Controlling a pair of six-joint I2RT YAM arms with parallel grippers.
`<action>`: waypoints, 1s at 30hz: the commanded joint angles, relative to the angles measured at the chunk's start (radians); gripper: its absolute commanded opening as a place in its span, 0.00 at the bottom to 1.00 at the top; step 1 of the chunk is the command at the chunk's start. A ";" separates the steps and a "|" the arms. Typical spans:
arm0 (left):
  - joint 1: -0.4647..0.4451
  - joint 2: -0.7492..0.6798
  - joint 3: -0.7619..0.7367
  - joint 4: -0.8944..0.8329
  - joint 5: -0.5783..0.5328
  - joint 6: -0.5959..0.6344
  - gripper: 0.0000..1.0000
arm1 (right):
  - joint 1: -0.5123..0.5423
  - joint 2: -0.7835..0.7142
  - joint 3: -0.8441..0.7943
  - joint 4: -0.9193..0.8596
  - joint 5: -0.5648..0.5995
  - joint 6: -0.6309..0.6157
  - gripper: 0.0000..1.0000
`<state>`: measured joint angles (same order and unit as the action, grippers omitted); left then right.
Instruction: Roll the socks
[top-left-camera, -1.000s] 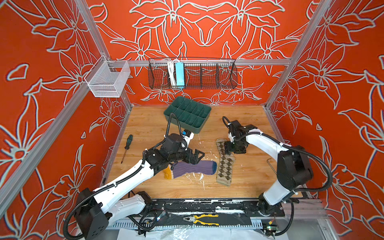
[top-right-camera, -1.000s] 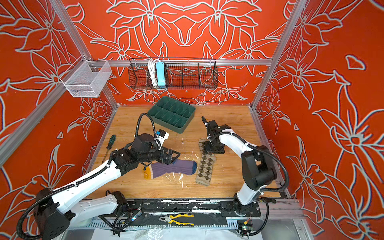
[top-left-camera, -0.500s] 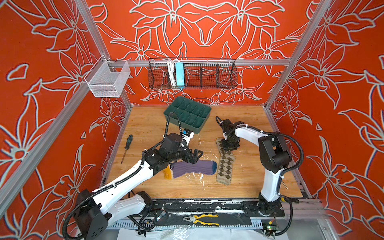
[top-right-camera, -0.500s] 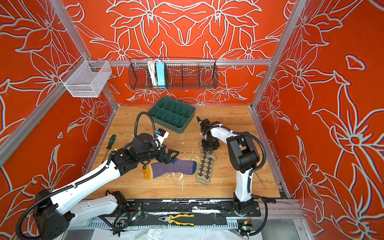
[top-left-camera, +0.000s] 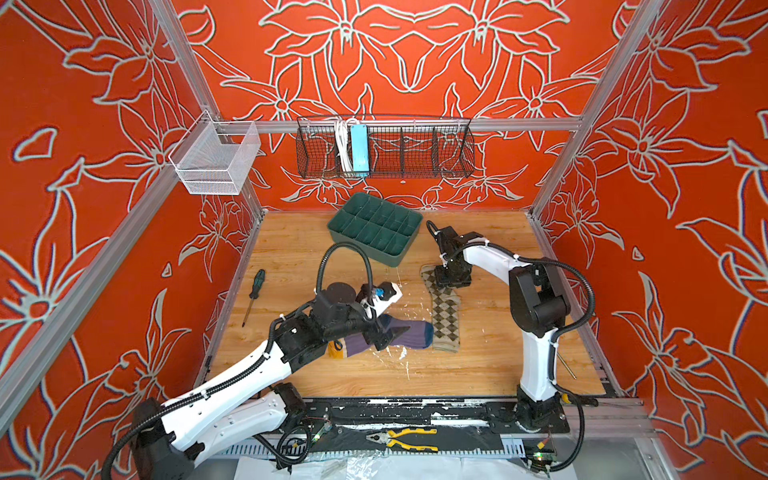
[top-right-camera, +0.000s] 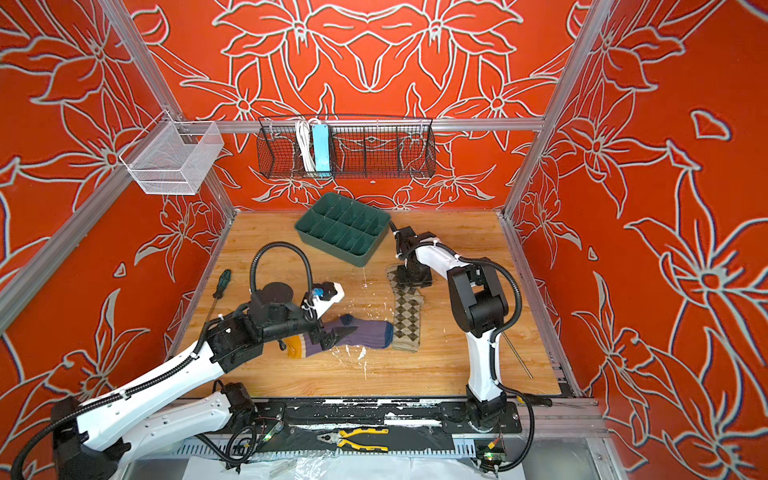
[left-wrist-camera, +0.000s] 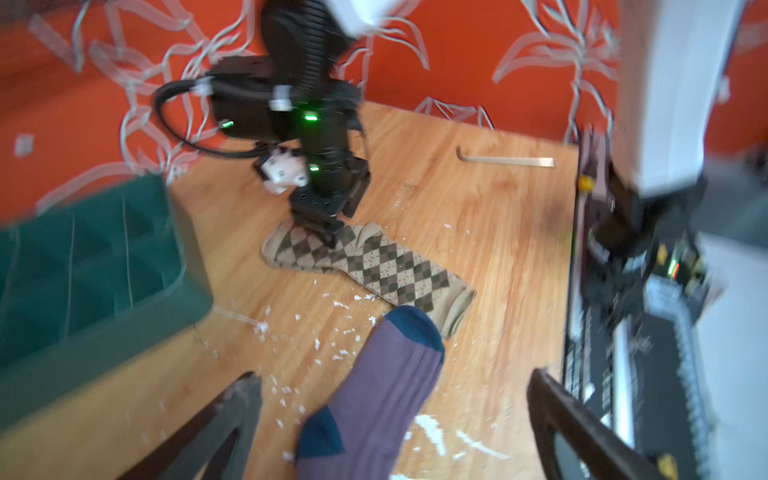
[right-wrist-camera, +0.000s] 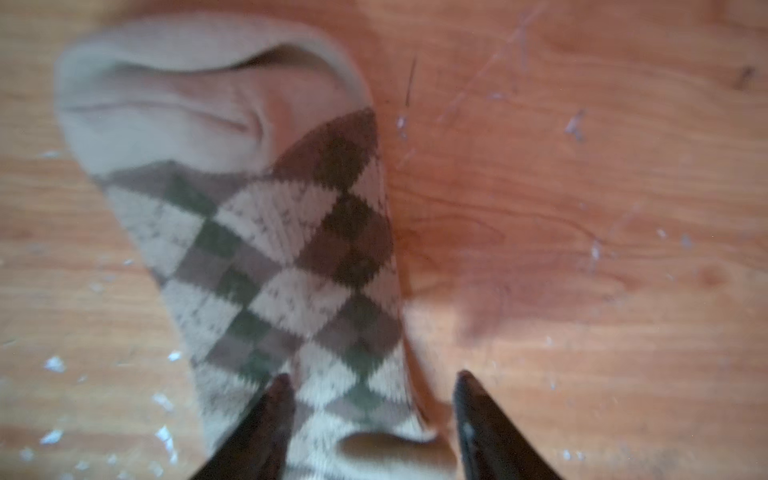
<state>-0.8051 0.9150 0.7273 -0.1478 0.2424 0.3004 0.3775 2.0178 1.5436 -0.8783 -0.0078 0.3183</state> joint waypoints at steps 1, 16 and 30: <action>-0.084 0.045 -0.058 0.109 -0.072 0.311 0.97 | 0.000 -0.191 0.000 -0.087 -0.003 -0.004 0.71; -0.367 0.629 0.083 0.252 -0.304 0.430 0.83 | -0.306 -0.928 -0.402 -0.119 -0.210 0.190 0.83; -0.367 0.947 0.211 0.323 -0.424 0.368 0.54 | -0.402 -0.924 -0.337 -0.213 -0.289 0.117 0.82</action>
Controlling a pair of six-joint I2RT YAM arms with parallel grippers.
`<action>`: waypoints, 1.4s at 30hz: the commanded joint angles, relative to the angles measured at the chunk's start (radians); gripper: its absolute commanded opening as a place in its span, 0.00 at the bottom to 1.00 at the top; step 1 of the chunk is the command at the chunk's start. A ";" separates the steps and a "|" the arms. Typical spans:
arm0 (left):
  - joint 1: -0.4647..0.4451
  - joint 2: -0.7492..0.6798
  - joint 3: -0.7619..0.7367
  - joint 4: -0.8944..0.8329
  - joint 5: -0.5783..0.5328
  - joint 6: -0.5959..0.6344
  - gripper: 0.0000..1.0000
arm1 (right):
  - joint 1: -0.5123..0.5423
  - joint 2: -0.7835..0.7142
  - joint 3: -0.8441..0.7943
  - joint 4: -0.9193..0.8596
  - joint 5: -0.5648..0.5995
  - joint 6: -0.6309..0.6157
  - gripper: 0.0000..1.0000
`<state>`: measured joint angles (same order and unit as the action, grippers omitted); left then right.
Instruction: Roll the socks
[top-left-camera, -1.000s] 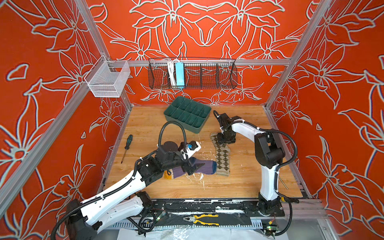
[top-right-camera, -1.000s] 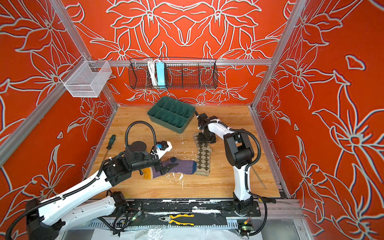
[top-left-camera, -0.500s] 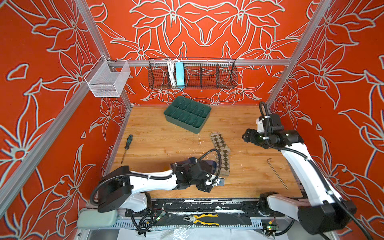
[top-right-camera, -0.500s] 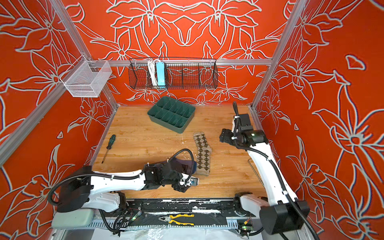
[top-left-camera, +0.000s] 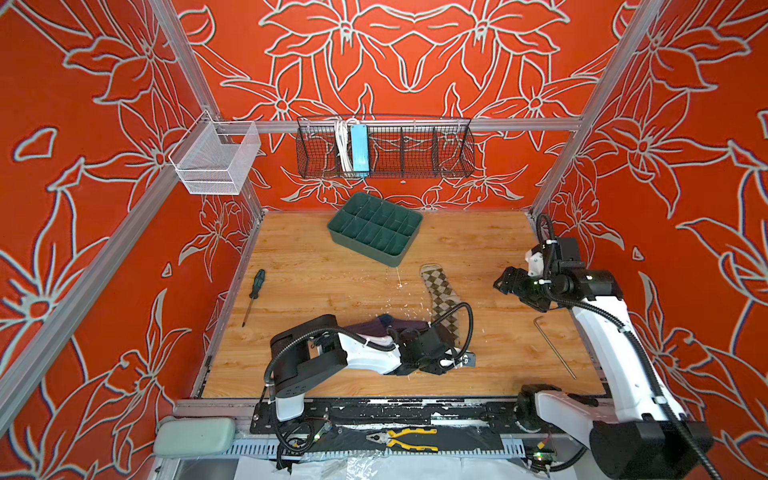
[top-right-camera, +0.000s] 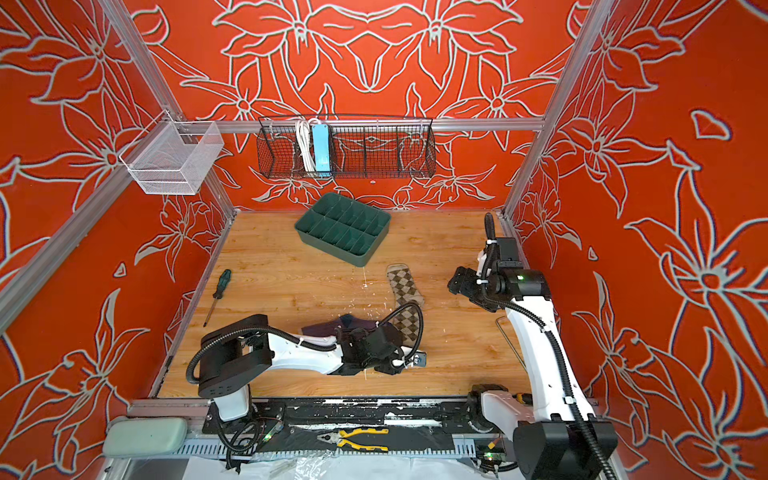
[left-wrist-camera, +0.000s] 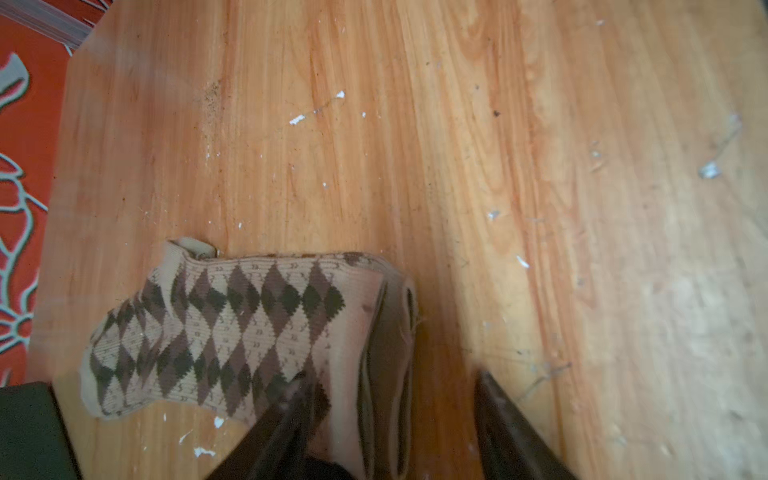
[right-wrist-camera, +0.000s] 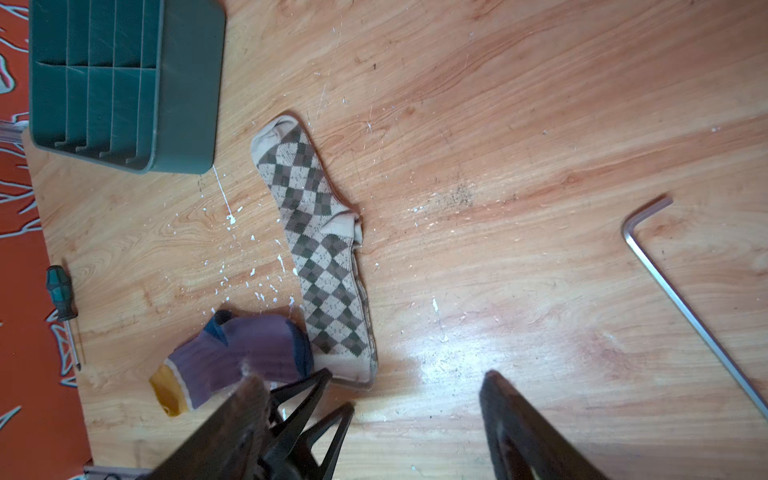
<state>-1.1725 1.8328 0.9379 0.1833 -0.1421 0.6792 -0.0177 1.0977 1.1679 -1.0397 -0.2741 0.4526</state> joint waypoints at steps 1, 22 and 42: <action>0.000 0.032 0.000 -0.017 -0.033 -0.018 0.47 | -0.007 -0.008 0.042 -0.055 -0.025 -0.021 0.82; 0.171 -0.011 0.106 -0.403 0.359 -0.121 0.41 | 0.025 -0.431 -0.209 0.190 -0.012 -0.309 0.78; 0.163 -0.030 0.014 -0.092 0.184 -0.045 0.73 | 0.025 -0.389 -0.168 0.207 0.009 -0.241 0.83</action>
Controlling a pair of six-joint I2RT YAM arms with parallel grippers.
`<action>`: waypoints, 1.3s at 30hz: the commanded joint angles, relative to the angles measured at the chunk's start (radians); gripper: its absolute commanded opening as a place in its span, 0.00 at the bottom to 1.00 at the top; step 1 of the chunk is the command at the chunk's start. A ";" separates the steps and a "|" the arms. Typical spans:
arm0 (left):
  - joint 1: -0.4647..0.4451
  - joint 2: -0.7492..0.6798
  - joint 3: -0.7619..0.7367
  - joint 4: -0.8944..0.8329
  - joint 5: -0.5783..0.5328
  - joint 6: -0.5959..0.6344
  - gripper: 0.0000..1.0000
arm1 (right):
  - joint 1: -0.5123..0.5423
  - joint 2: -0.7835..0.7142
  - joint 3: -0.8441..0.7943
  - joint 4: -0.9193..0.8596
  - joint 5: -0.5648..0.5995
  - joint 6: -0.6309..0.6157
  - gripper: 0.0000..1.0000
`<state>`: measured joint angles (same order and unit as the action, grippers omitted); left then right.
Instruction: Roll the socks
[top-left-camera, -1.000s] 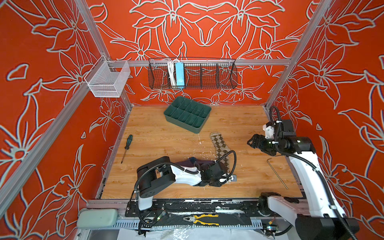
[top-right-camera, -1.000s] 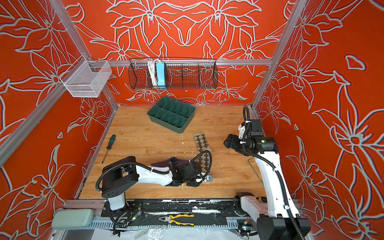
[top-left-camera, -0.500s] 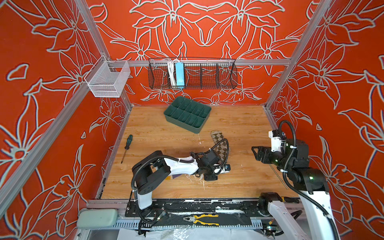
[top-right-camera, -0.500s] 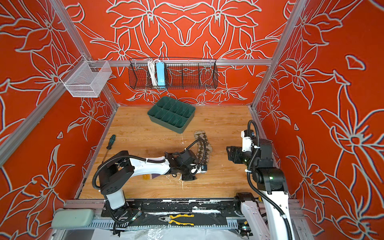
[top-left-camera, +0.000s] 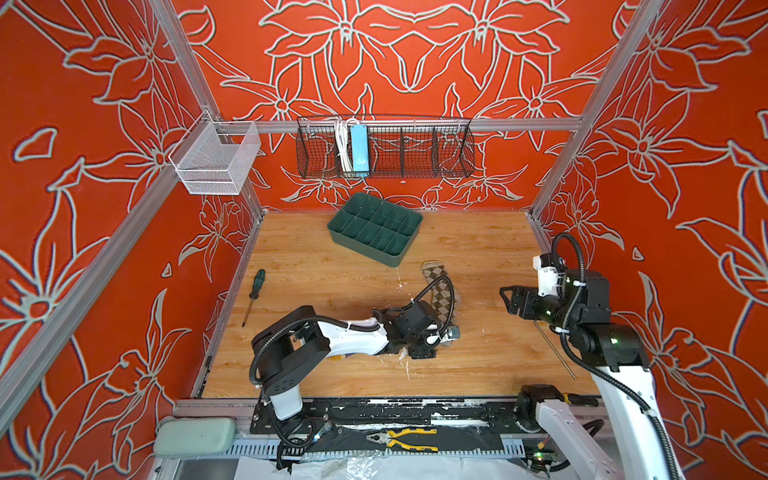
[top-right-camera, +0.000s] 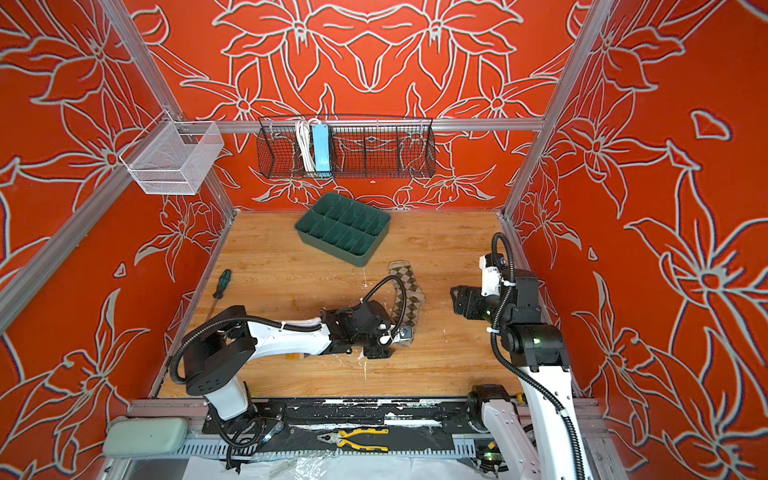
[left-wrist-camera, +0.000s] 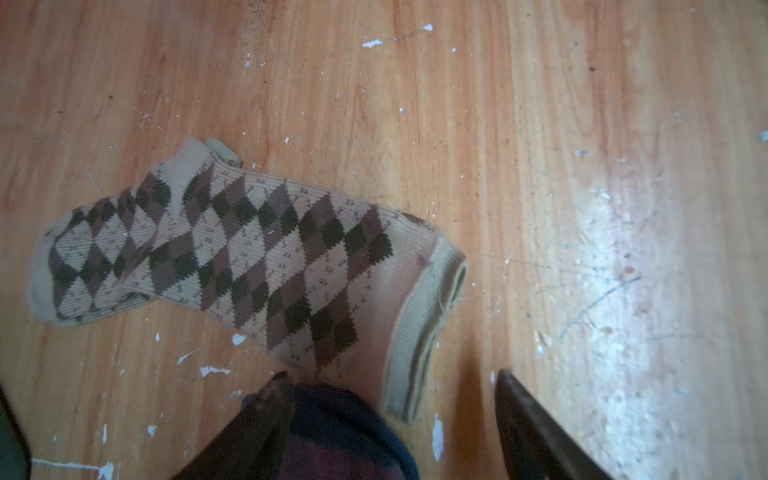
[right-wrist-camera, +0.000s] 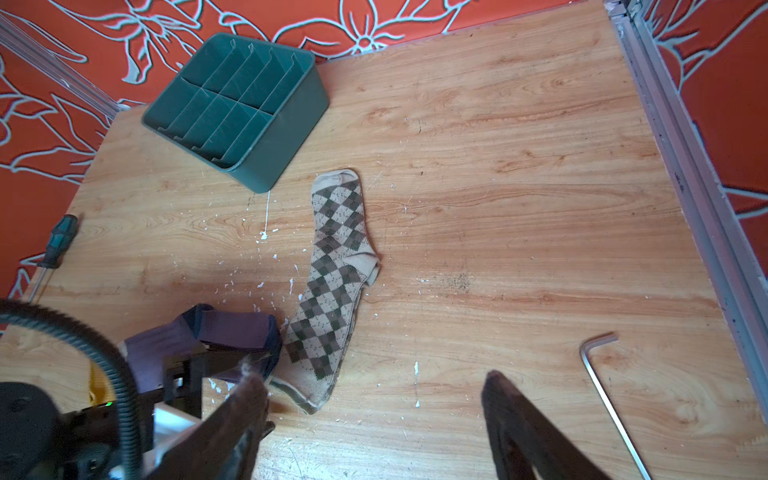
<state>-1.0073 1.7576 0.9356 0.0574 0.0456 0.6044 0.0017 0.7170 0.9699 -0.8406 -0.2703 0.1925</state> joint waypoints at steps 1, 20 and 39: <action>-0.002 0.053 0.018 0.033 0.001 0.034 0.70 | 0.006 -0.008 0.033 0.006 0.005 0.021 0.83; 0.098 0.191 0.202 -0.294 0.349 -0.072 0.01 | 0.017 -0.027 -0.031 0.025 -0.160 -0.098 0.69; 0.277 0.486 0.650 -0.836 0.728 -0.223 0.01 | 0.305 -0.163 -0.205 -0.074 -0.067 -1.043 0.50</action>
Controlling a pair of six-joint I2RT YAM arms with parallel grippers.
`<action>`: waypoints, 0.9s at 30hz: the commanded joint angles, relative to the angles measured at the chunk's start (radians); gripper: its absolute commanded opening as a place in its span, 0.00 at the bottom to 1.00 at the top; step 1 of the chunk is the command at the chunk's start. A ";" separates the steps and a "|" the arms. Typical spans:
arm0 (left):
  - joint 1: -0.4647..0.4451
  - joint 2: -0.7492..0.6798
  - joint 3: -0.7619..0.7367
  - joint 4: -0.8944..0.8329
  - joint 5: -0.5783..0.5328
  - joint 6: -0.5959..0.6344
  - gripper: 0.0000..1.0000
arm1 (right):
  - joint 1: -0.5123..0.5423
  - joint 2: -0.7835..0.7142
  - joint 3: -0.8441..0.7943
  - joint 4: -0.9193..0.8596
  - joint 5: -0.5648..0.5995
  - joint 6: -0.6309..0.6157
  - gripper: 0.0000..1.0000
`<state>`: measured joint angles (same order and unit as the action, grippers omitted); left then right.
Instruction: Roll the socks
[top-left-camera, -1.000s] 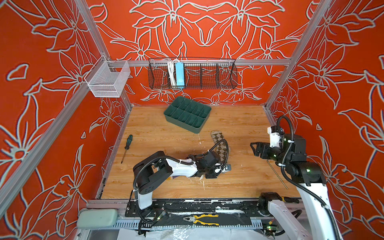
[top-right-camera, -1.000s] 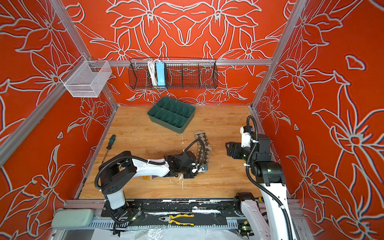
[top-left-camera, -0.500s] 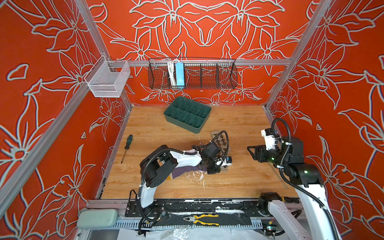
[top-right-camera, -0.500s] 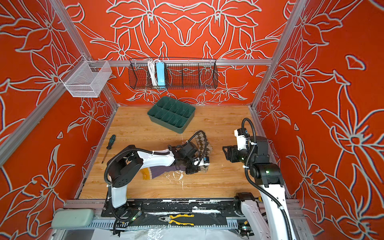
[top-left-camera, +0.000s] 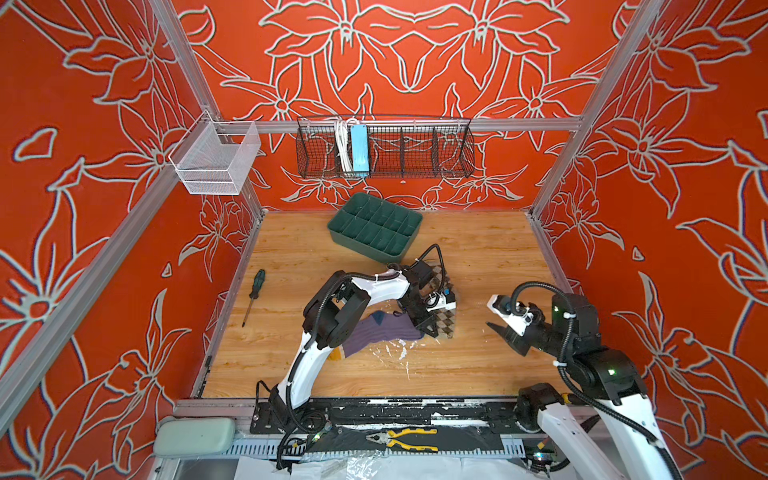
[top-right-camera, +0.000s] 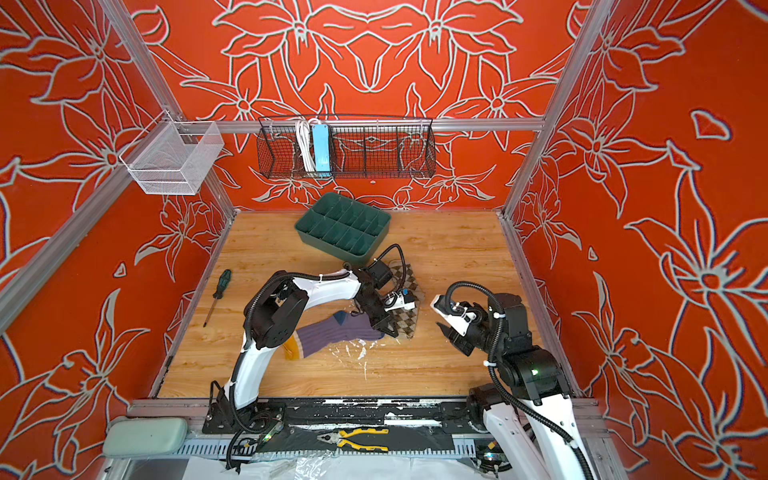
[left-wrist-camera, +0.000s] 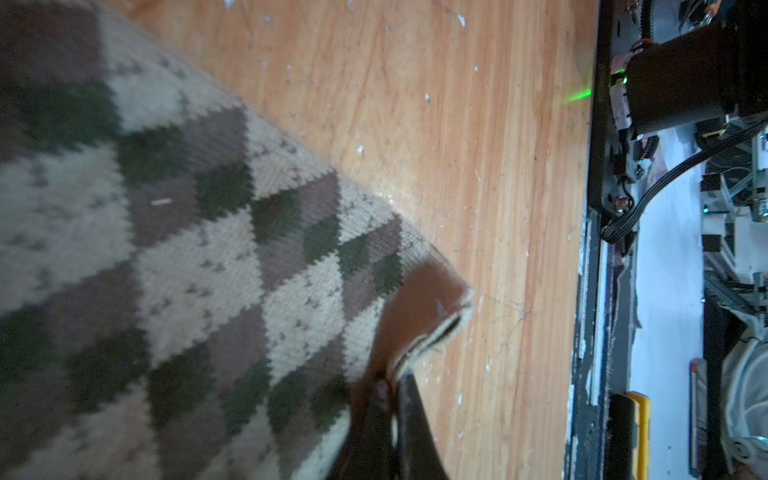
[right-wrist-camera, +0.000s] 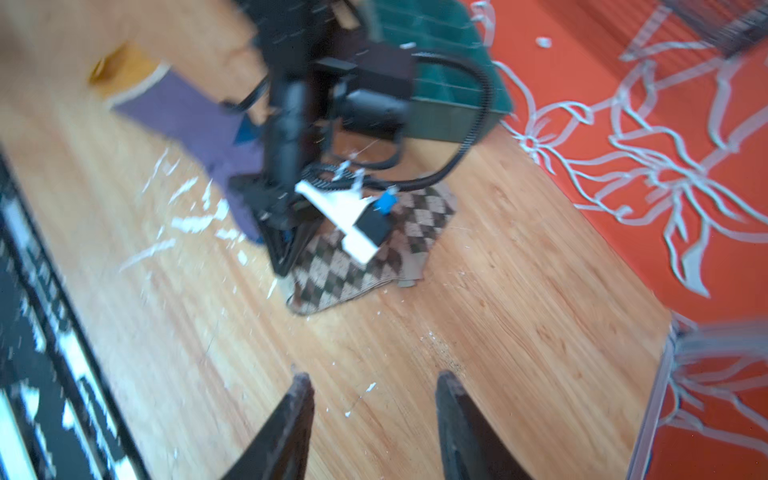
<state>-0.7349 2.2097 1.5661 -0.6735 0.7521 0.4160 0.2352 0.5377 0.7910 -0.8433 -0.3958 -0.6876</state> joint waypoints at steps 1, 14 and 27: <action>0.005 0.038 0.027 -0.109 0.023 -0.040 0.02 | 0.104 0.026 -0.035 -0.076 0.085 -0.166 0.50; 0.012 0.062 0.071 -0.129 0.052 -0.080 0.06 | 0.492 0.439 -0.165 0.305 0.370 -0.089 0.54; 0.013 0.070 0.089 -0.135 0.075 -0.095 0.08 | 0.495 0.721 -0.244 0.624 0.373 -0.082 0.49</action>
<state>-0.7265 2.2566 1.6382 -0.7757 0.8005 0.3161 0.7242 1.2247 0.5583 -0.2962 -0.0299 -0.7750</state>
